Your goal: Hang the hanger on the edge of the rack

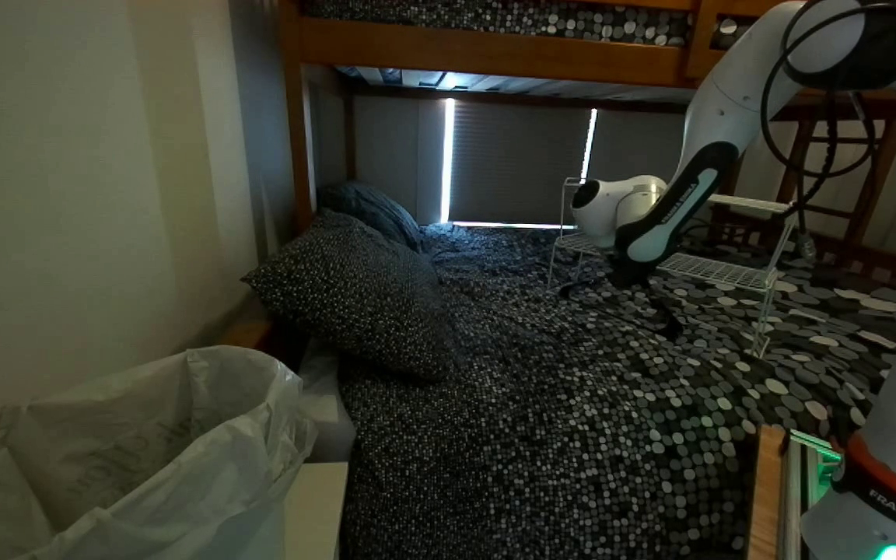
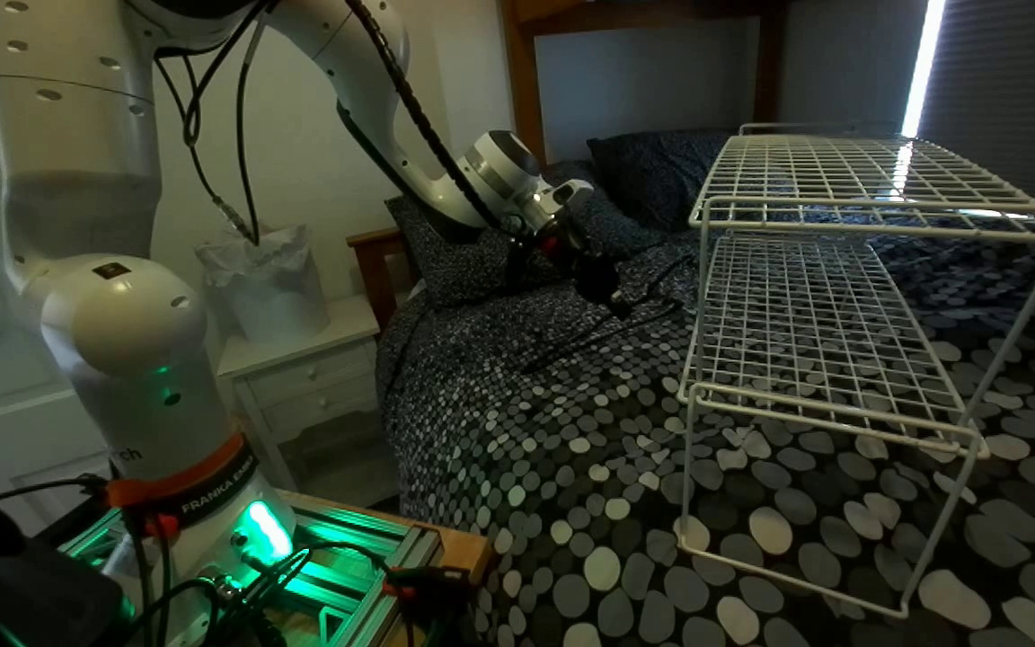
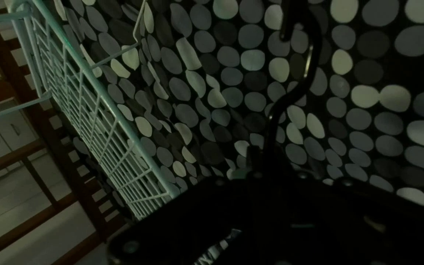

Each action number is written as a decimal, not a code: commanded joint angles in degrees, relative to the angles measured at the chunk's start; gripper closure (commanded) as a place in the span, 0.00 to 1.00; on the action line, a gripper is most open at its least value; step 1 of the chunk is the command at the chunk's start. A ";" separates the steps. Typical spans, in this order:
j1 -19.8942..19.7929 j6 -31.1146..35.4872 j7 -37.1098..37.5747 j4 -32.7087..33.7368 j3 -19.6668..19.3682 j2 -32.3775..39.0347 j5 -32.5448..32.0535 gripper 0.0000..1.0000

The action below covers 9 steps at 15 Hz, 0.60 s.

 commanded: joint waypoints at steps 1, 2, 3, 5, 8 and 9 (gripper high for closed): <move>-1.96 3.84 1.36 -2.09 -0.52 -0.32 -1.58 0.98; -2.37 4.51 1.23 -2.12 -0.73 -0.11 -1.39 0.98; -2.76 5.03 1.07 -2.16 -0.92 0.05 -1.19 0.98; -3.41 6.04 1.00 -2.10 -1.29 0.52 -1.05 0.98; -4.46 7.83 0.39 -1.17 -1.82 1.83 -0.55 0.98; -4.72 8.39 0.15 -1.01 -1.96 2.22 -0.41 0.98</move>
